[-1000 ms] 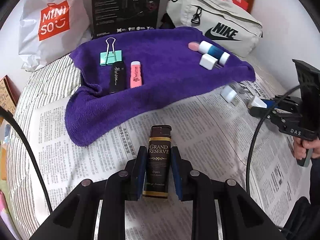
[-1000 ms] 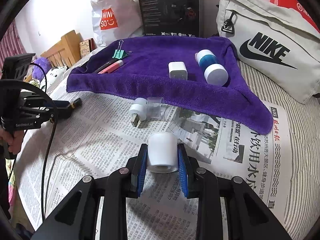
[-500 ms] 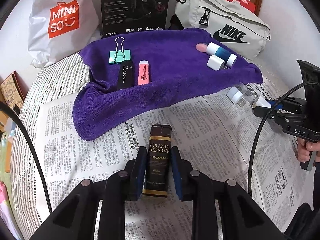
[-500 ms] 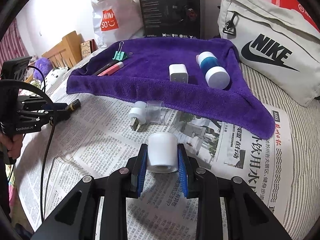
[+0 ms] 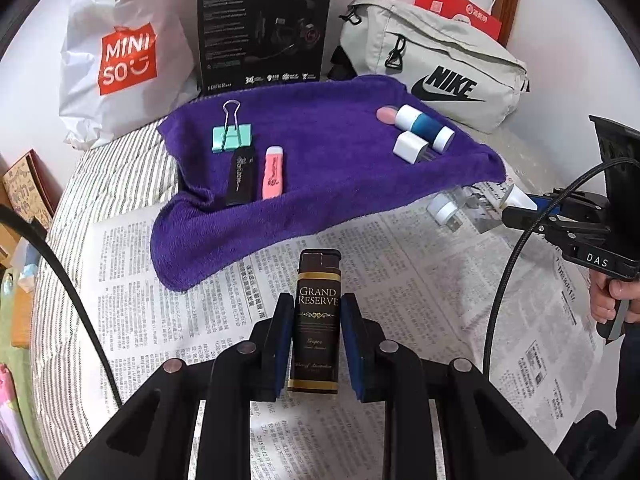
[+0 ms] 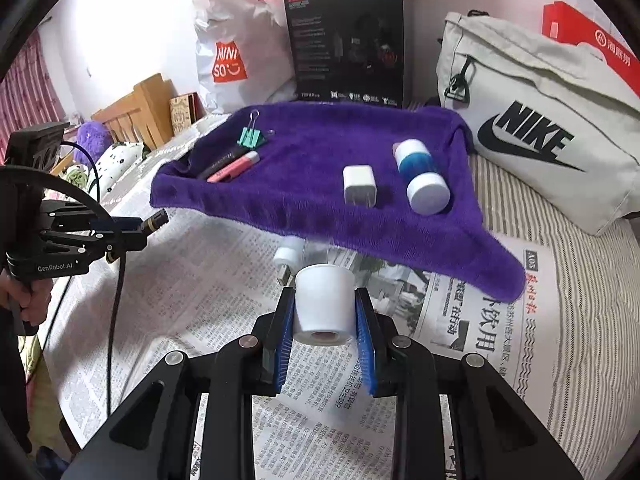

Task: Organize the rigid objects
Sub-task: 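Lower the bottle onto the towel with the left tool while the right brings the tape roll over, then open the left tool to release the bottle beside the pink highlighter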

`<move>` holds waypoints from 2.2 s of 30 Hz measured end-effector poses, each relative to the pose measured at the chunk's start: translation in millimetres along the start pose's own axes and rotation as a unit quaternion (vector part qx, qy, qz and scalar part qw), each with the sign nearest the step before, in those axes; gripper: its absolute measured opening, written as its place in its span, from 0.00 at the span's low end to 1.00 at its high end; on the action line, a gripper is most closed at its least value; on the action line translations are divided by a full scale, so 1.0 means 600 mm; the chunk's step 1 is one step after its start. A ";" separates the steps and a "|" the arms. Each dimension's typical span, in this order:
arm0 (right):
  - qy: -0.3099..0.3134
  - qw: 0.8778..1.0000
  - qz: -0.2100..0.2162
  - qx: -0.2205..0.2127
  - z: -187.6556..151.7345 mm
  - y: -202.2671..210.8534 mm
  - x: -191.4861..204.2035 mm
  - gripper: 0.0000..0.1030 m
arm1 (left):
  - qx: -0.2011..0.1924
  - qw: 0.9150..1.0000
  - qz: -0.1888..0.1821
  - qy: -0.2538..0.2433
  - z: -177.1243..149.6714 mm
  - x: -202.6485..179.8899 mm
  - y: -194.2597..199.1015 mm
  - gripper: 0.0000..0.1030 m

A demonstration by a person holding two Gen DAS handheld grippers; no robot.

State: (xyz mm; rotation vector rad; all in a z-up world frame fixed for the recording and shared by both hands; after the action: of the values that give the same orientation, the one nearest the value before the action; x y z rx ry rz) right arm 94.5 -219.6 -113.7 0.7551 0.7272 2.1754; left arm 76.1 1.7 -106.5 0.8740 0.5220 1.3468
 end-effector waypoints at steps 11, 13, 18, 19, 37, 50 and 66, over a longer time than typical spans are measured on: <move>0.006 1.000 0.006 -0.017 0.040 0.016 0.005 0.28 | -0.022 1.000 0.000 0.005 0.045 0.011 0.021 0.22; 0.007 1.000 0.006 -0.019 0.049 0.015 0.003 0.28 | -0.023 1.000 -0.001 0.006 0.055 0.013 0.016 0.22; 0.009 1.000 0.004 -0.022 0.077 0.006 -0.010 0.28 | -0.016 1.000 -0.006 0.005 0.084 0.013 -0.007 0.22; 0.007 1.000 0.003 -0.024 0.083 0.004 -0.014 0.28 | -0.016 1.000 -0.008 0.005 0.092 0.014 -0.012 0.22; -0.009 1.000 0.003 -0.024 0.152 -0.059 -0.076 0.28 | 0.006 0.999 -0.031 -0.016 0.192 -0.018 -0.107 0.22; -0.012 1.000 0.001 -0.014 0.165 -0.085 -0.104 0.28 | 0.038 0.998 -0.028 -0.032 0.197 -0.043 -0.184 0.22; 0.005 1.000 -0.013 0.000 0.175 -0.092 -0.101 0.28 | 0.042 0.998 -0.040 -0.030 0.179 -0.044 -0.166 0.40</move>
State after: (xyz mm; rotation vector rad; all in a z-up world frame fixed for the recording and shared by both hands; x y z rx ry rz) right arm 226.3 -205.0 -98.6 0.7313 0.7380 2.1577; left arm 215.0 -48.4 -125.6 0.9503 0.5641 1.2293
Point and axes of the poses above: each gripper's, at about its wrist camera, not at the fingertips, and y roughly against the way its jaws point, x to its left, z to its top, the point moved 4 cm from there along -y, roughly the way its jaws point, and after that the axes turned 15 degrees about z, right-handed, at the moved point
